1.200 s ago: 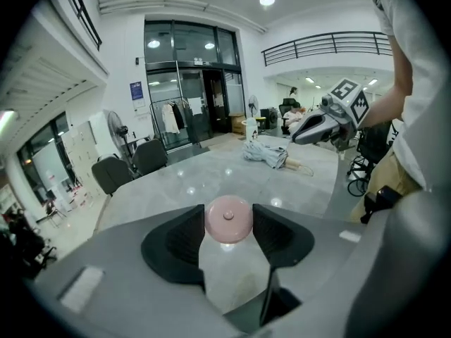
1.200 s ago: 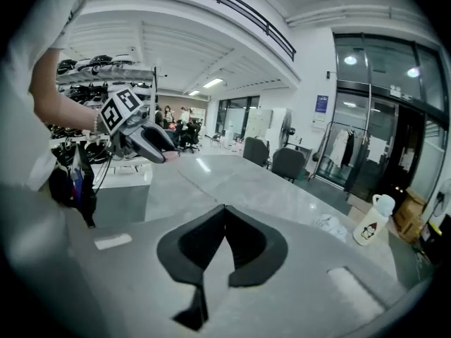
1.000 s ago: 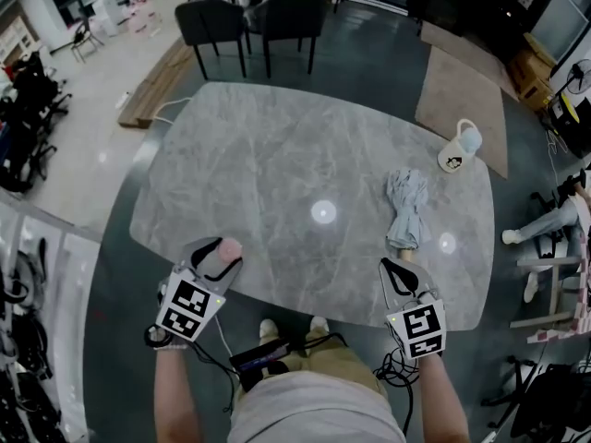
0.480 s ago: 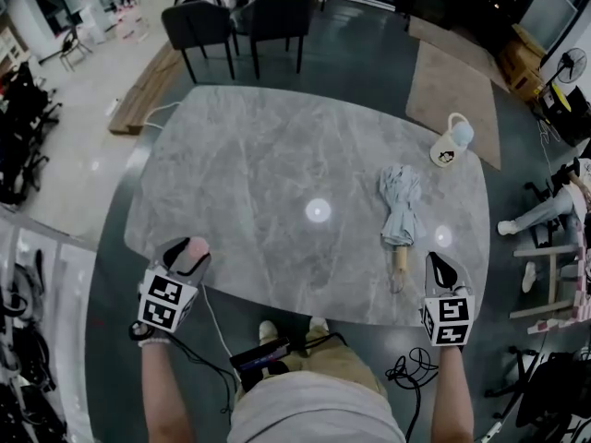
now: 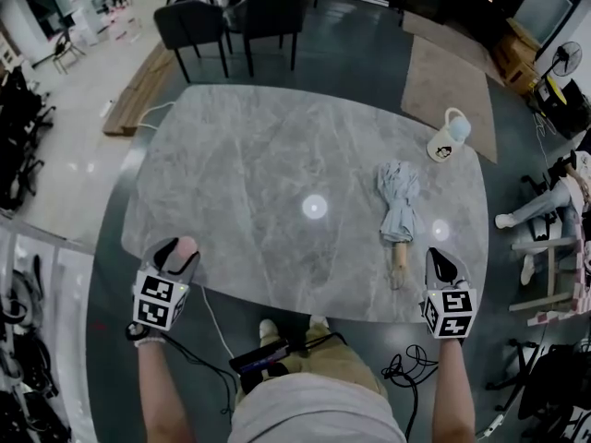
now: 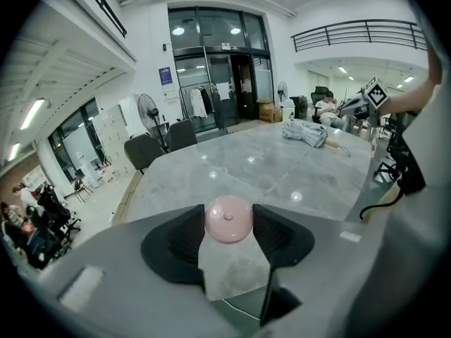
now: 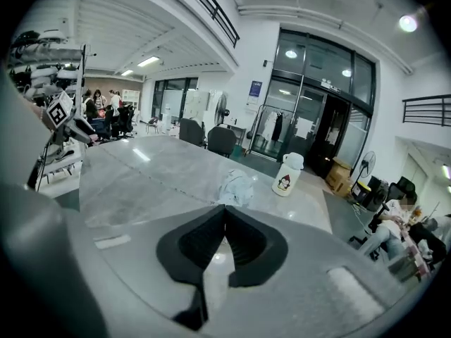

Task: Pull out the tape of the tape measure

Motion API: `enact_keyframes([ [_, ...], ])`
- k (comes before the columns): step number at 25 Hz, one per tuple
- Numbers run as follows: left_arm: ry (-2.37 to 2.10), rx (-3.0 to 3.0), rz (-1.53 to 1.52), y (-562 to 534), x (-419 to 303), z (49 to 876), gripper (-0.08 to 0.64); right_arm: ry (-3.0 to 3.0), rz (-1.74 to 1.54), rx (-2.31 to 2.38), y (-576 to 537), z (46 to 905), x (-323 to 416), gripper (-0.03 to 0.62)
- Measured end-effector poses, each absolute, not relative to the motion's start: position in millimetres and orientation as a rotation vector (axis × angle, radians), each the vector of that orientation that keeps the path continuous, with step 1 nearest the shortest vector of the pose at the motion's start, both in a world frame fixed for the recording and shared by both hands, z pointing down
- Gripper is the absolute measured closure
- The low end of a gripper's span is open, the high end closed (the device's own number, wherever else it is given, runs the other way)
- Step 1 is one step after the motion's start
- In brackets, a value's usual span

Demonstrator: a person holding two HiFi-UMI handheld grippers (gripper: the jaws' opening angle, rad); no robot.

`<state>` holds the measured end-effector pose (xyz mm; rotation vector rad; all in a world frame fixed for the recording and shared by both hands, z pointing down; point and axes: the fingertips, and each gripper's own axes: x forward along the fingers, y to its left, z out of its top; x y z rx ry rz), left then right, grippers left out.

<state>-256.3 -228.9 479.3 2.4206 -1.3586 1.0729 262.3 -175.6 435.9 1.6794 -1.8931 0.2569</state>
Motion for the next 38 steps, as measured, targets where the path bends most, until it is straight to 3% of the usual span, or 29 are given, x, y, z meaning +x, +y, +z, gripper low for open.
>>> enact_keyframes([
  [14,-1.220,2.434,1.117,-235.4,-259.8,514.8,0.328,-1.912,0.336,1.561,-187.6,471.3,208.3,0.588],
  [38,-1.140,2.384,1.216,-251.8,-271.6,584.2,0.327,-1.765,0.475,1.468,-189.7,563.1,194.3,0.586],
])
